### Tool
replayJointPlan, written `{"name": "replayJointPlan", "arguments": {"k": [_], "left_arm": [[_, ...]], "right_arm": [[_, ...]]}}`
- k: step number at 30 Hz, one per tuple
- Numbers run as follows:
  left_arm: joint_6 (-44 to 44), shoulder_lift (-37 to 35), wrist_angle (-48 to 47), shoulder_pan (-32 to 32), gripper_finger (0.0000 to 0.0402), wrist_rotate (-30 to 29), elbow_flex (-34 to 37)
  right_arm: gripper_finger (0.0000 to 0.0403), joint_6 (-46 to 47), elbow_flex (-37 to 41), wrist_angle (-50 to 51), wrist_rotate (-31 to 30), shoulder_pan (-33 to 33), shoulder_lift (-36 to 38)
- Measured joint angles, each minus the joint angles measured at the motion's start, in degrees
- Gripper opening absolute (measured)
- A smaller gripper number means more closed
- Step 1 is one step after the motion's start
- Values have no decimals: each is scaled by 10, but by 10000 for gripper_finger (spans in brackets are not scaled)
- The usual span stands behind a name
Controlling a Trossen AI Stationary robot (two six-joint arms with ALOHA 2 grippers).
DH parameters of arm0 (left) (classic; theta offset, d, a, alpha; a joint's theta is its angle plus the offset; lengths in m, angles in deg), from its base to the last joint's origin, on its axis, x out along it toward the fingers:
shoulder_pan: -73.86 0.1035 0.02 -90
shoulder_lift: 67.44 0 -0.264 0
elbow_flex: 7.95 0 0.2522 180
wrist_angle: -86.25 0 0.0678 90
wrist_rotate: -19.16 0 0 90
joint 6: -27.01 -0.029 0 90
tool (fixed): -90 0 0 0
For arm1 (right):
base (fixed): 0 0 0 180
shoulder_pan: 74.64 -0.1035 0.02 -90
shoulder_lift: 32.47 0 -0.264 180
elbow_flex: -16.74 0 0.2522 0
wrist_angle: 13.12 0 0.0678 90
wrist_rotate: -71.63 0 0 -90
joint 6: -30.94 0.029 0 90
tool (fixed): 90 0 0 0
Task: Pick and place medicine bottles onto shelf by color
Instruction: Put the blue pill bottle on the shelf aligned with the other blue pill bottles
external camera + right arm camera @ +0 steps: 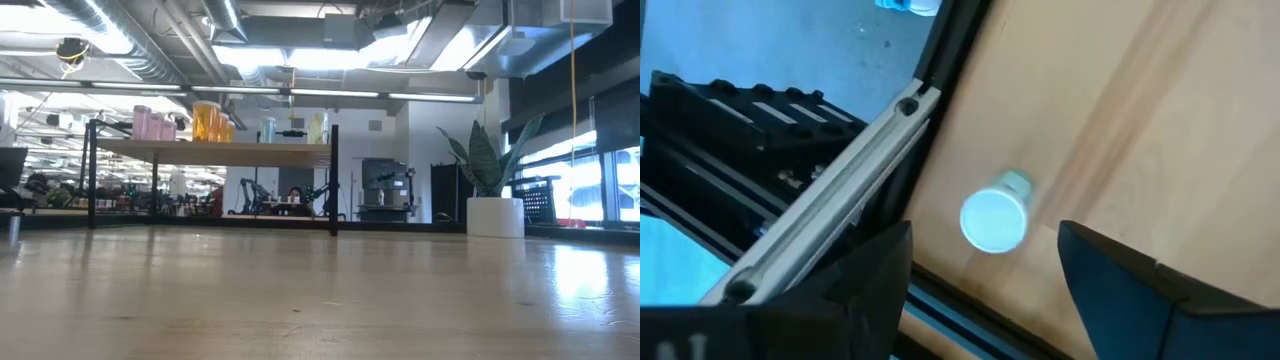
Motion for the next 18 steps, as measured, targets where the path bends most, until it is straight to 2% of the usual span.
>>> {"name": "replayJointPlan", "arguments": {"k": [18], "left_arm": [[3, 0, 0, 0, 326, 0, 0]], "right_arm": [[252, 17, 0, -8, -42, -22, -63]]}}
